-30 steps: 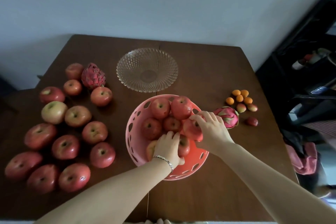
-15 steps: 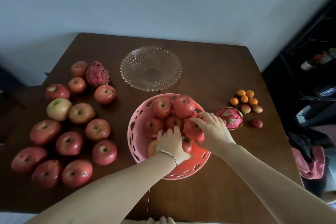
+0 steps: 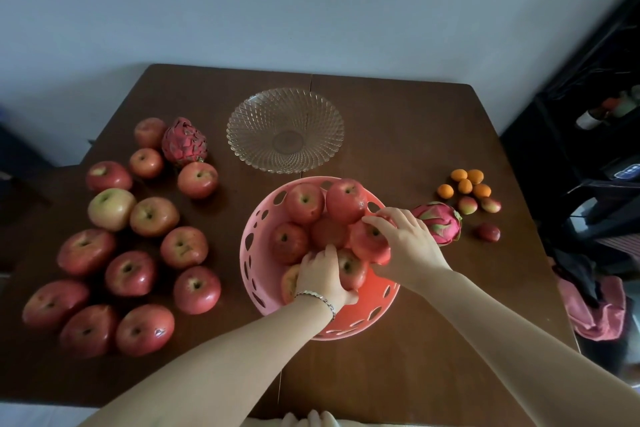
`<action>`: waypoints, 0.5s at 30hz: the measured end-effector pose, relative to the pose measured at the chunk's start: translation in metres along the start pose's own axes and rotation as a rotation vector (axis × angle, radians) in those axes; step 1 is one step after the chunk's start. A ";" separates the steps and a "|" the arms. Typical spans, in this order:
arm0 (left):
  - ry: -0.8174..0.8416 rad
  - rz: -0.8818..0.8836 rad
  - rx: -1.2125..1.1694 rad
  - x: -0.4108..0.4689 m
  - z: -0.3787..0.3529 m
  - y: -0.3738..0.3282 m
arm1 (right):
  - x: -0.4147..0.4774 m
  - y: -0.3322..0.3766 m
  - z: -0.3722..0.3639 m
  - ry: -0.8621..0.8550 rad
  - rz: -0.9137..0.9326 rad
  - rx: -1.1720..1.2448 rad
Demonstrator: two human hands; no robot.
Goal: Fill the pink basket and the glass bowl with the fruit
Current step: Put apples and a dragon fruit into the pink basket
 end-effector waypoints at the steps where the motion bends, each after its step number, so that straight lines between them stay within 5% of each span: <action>1: 0.001 -0.010 0.020 0.000 0.001 -0.001 | 0.000 0.000 0.000 0.012 0.003 -0.007; 9: 0.069 -0.076 0.129 -0.004 0.020 0.001 | -0.002 0.002 0.000 0.104 -0.066 0.035; 12: -0.050 -0.187 0.052 -0.012 0.038 0.012 | 0.000 0.017 0.007 0.068 -0.057 0.055; 15: -0.282 -0.316 -0.156 -0.028 0.069 0.036 | 0.004 0.050 0.016 -0.173 0.053 0.185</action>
Point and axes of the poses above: each hand's wrist, its own x-axis towards the middle knuckle, its own z-axis out of the back of the hand, y = z × x, the point moved 2 cm from there along x, towards the middle knuckle, and after that the axes turned 4 degrees about -x, right-handed, at the moved point
